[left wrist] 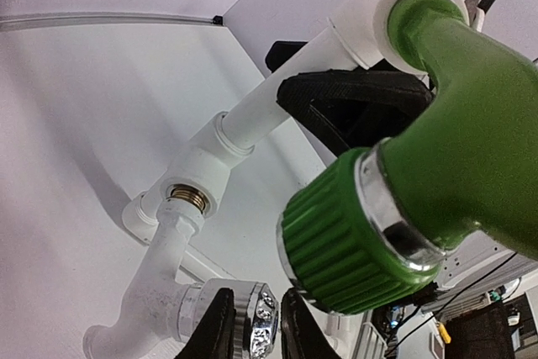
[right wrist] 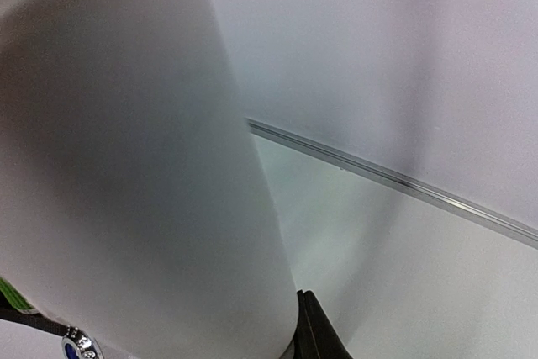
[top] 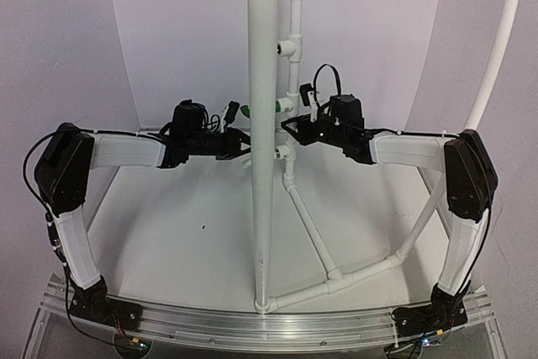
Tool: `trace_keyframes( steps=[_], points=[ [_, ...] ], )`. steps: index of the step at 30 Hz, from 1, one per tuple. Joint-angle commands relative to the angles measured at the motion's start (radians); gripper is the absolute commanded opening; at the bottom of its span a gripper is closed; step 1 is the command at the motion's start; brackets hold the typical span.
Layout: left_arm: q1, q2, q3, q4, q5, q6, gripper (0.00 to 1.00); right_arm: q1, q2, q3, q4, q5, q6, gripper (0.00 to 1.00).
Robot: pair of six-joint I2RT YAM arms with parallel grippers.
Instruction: Install the water faucets
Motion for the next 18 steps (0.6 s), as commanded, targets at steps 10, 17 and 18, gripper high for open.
trace_keyframes(
  steps=[10, 17, 18],
  points=[
    [-0.138, -0.037, -0.049, -0.202, 0.029, 0.215, 0.18, 0.043, 0.020, 0.048, 0.014, -0.143, 0.170, 0.00],
    [-0.145, -0.083, -0.077, -0.188, -0.046, 0.211, 0.35, 0.044, 0.019, 0.048, 0.014, -0.151, 0.168, 0.00],
    [-0.144, -0.100, -0.084, -0.171, -0.067, 0.192, 0.41, 0.044, 0.018, 0.046, 0.014, -0.152, 0.166, 0.00]
  ],
)
